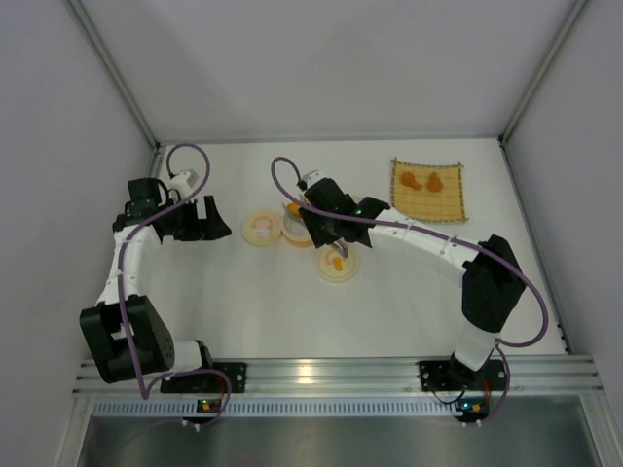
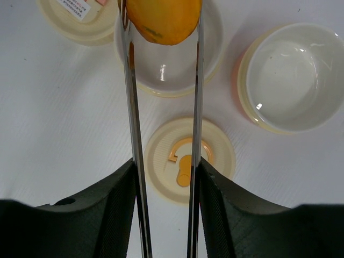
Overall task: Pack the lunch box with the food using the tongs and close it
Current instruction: Place the fake food in the packing box, then pick up the fake food from the plate.
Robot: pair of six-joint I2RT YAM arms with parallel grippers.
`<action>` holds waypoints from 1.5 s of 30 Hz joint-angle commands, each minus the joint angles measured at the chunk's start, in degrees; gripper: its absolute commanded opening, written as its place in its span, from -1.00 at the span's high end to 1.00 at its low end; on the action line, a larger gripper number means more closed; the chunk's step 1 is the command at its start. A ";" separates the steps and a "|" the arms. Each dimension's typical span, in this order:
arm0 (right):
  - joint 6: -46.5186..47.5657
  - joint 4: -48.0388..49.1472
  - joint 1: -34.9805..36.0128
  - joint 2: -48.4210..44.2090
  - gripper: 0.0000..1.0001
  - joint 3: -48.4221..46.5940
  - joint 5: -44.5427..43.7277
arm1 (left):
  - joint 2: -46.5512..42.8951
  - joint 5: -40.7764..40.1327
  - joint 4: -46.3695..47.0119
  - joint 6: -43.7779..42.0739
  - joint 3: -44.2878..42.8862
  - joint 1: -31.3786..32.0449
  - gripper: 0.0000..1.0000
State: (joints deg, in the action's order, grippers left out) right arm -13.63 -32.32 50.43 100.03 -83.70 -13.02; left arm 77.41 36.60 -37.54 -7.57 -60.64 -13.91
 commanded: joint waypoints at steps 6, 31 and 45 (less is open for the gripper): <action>0.44 2.87 1.42 0.78 0.06 -1.38 -1.49 | -0.86 1.28 0.01 -1.30 -1.41 -0.33 -0.96; -2.72 0.06 -12.18 -17.05 -0.05 4.58 -4.66 | -1.12 3.30 -1.40 -2.89 -3.69 -0.33 -0.97; -0.96 -3.37 -36.09 -12.40 0.03 7.15 -3.77 | 1.69 5.15 -0.78 -2.27 -4.13 -0.33 -0.97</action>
State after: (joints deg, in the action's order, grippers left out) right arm -13.69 -34.85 17.67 87.53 -76.42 -16.23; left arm 78.59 39.68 -38.72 -9.13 -62.81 -13.91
